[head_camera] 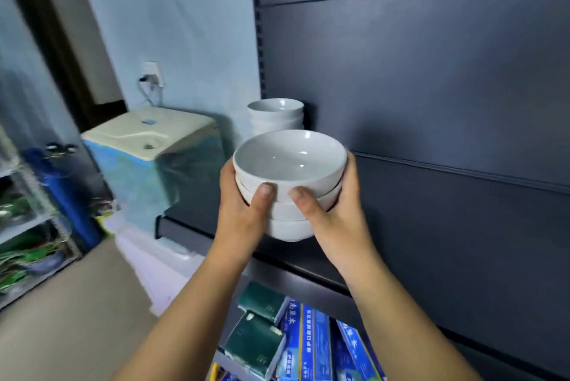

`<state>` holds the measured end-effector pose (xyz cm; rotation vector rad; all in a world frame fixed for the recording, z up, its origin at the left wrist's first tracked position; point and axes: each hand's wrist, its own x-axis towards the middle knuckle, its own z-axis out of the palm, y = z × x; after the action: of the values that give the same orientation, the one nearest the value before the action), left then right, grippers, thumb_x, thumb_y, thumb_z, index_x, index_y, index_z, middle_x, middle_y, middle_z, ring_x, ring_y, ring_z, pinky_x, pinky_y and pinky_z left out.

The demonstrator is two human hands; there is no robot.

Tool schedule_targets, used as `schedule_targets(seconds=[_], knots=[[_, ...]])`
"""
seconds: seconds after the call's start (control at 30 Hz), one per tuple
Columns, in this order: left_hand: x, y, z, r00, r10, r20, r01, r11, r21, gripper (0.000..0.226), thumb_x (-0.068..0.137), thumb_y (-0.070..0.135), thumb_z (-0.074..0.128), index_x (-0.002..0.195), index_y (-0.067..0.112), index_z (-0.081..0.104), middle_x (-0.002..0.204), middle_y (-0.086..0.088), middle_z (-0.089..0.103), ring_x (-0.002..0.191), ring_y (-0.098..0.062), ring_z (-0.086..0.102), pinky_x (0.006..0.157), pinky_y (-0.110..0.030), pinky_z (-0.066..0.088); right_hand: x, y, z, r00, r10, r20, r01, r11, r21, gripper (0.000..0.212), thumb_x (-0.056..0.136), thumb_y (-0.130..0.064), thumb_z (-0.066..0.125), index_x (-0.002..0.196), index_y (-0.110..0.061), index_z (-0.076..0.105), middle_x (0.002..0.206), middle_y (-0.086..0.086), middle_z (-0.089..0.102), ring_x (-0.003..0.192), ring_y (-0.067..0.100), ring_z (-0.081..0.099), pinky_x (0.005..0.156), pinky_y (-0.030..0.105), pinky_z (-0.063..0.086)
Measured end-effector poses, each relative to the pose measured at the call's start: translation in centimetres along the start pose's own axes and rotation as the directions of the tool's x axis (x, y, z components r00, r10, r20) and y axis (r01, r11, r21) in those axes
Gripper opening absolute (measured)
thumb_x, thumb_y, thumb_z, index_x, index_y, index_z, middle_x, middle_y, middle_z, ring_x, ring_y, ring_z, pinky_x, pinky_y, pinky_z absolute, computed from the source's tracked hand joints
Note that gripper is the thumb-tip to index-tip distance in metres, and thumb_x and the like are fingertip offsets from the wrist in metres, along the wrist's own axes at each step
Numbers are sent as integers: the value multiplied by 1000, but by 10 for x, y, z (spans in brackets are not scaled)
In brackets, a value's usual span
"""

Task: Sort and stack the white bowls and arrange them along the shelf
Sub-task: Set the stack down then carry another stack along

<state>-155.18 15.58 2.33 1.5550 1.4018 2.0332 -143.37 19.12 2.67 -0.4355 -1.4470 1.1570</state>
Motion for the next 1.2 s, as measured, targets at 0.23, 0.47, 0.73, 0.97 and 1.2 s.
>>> schedule_targets(seconds=[0.23, 0.47, 0.73, 0.97, 1.2], knots=[[40, -42, 0, 917, -101, 385, 177, 970, -165, 78, 48, 65, 64, 110, 32, 29, 114, 21, 39, 93, 27, 47, 77, 0, 39, 12, 24, 4, 973, 2, -232, -46, 981, -186, 87, 54, -43, 71, 130, -18, 37, 124, 1, 55, 111, 9, 55, 88, 20, 46], [52, -62, -8, 828, -18, 560, 131, 978, -162, 117, 43, 87, 57, 124, 17, 12, 123, 18, 30, 106, 26, 41, 87, -2, 37, 9, 26, 8, 967, 22, -256, -106, 942, -319, 97, 54, -71, 69, 129, -24, 30, 129, -2, 49, 118, 9, 50, 93, 19, 42], [53, -71, -29, 675, -55, 736, 132, 990, -48, 119, 59, 40, 83, 145, 15, 5, 137, 20, 32, 122, 18, 36, 95, -6, 38, -7, 16, -21, 952, 280, -125, -307, 861, -406, 99, 60, -30, 84, 138, -28, 24, 128, -22, 45, 121, -7, 45, 97, 16, 41], [77, -82, -20, 636, -214, 742, 186, 975, 121, 102, 45, 53, 84, 132, 26, 37, 120, 27, 52, 108, 16, 50, 85, -3, 41, 18, 14, -39, 919, 387, -74, -369, 780, -505, 90, 52, -33, 76, 133, -27, 38, 126, -17, 53, 119, -1, 50, 101, 21, 42], [113, -103, 24, 633, -277, 723, 295, 950, 106, 54, 72, 8, 77, 115, 19, 47, 105, 20, 57, 85, 20, 57, 71, -2, 43, 70, 45, -63, 916, 372, -147, -395, 785, -477, 71, 72, -10, 75, 134, -15, 42, 129, -10, 52, 119, 0, 49, 94, 5, 39]])
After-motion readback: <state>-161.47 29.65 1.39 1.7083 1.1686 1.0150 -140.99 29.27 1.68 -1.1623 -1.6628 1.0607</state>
